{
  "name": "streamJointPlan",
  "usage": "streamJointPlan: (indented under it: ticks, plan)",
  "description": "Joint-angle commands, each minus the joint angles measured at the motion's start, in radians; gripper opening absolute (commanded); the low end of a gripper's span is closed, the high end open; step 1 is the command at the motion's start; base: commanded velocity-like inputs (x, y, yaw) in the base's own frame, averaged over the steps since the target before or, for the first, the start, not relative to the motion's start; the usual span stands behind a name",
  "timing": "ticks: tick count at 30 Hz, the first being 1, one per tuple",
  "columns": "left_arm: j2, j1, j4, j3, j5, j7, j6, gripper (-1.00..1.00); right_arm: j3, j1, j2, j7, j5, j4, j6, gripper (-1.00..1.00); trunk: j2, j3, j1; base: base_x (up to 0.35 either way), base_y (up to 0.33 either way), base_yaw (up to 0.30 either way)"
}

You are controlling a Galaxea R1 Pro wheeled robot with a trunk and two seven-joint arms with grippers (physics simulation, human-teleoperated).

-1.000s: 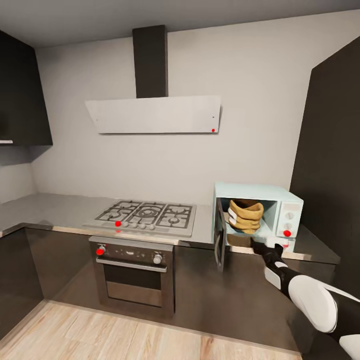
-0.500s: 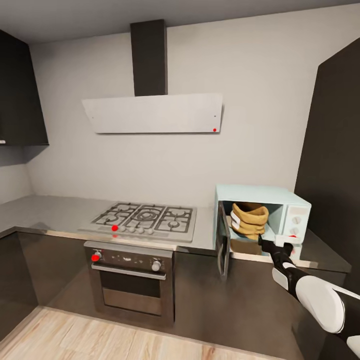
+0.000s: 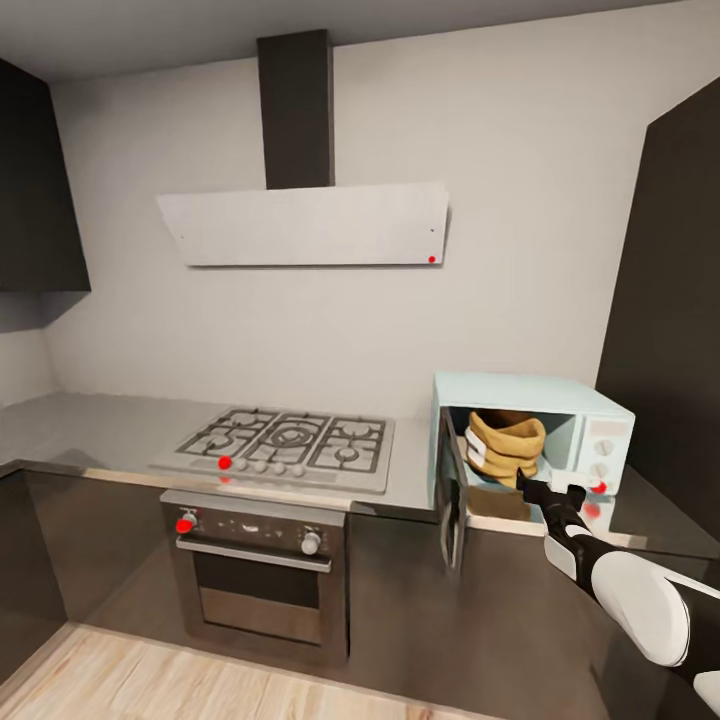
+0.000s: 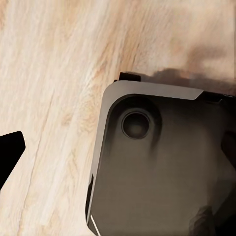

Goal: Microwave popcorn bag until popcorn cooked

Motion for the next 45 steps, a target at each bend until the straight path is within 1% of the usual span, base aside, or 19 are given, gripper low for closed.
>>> streamJointPlan:
  ticks: [1,5,13,19,24,34,45]
  plan:
    - [0.000,0.000,-0.002,0.003,0.001,0.001,0.001,1.00,-0.004,-0.002,-0.001,-0.008,0.011,0.005,-0.006,1.00,-0.001,-0.001,0.000,0.060,0.000,0.000]
    - [0.000,0.000,-0.002,0.003,0.001,0.001,0.001,1.00,-0.004,-0.002,-0.001,-0.009,0.011,0.005,-0.006,1.00,-0.001,-0.001,0.000,0.130,0.000,0.000]
    - [0.000,0.000,-0.002,0.003,0.001,0.001,0.001,1.00,-0.003,-0.002,-0.001,-0.009,0.011,0.005,-0.006,1.00,-0.001,-0.001,0.000,0.319,0.000,0.000]
    - [0.000,0.000,-0.002,0.003,0.001,0.001,0.001,1.00,-0.002,-0.002,-0.001,-0.009,0.011,0.005,-0.006,1.00,-0.001,-0.001,0.000,0.065,0.000,0.000]
    - [0.000,0.000,-0.002,0.003,0.001,0.001,0.001,1.00,-0.003,-0.002,-0.001,-0.009,0.011,0.005,-0.006,1.00,-0.001,-0.001,0.000,0.226,0.000,0.000]
    - [0.000,0.000,-0.002,0.003,0.001,0.001,0.000,1.00,-0.002,-0.002,-0.001,-0.008,0.011,0.005,-0.006,1.00,-0.001,-0.001,0.000,0.118,0.000,0.000]
    - [0.000,0.000,-0.002,0.003,0.002,0.001,0.001,1.00,-0.002,-0.002,-0.001,-0.008,0.011,0.005,-0.005,1.00,-0.001,-0.001,0.000,0.009,0.000,0.000]
